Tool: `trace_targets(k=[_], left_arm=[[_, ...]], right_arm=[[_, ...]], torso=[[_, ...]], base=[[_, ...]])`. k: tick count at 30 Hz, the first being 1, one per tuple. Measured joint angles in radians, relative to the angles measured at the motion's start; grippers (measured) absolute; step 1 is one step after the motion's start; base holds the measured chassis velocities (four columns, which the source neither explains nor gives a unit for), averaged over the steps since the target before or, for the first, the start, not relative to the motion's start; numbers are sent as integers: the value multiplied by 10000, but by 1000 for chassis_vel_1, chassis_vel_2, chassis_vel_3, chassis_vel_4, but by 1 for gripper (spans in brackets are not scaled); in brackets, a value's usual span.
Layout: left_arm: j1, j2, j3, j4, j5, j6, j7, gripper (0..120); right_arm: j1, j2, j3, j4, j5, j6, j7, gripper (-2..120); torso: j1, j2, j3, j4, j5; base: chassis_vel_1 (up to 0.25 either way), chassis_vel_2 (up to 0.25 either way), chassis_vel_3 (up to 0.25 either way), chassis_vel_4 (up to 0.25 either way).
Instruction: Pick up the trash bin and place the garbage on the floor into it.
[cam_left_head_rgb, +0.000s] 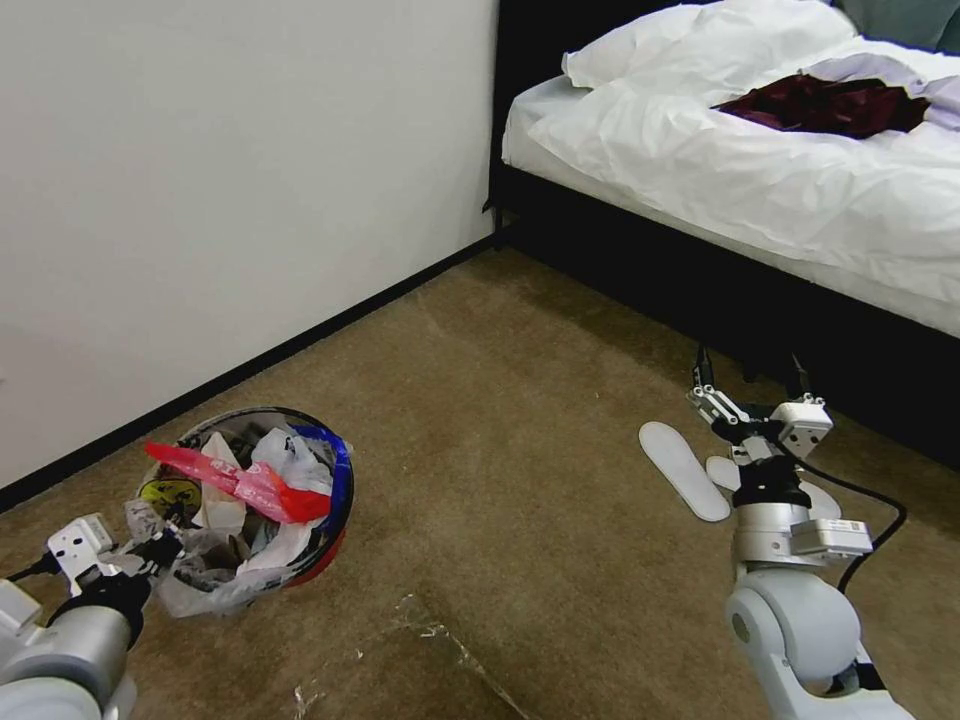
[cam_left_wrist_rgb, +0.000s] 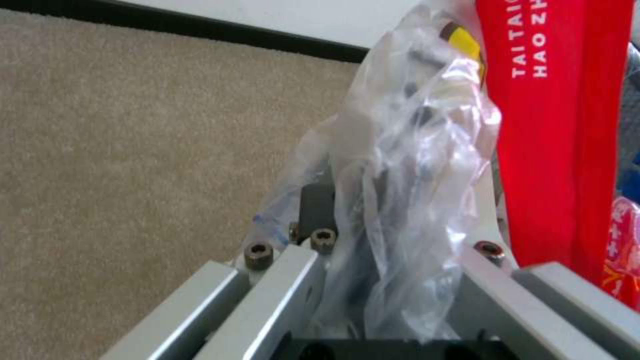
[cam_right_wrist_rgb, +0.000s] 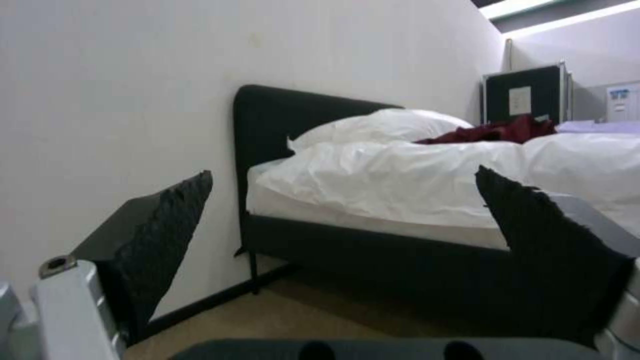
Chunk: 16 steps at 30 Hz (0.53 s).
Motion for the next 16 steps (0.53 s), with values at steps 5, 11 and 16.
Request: trace_targets(k=[5,11,16], left_arm=[[2,35,-3,-16,3,-15,10,1],[-22,-12,32,-61,37,-39,47,1],[-47,3,8,-83,14,-42,50,1]], right_arm=[[-21,12,35,-50,-14,0,-21,100],[-21,3,174,-183,-37,8,-30,100],[38,-3,187,-204,30,-34,-30,100]], torso=[[0,0,0,0,0],[0,0,0,0,0],[0,0,0,0,0]], base=[[0,0,0,0],[0,0,0,0],[0,0,0,0]])
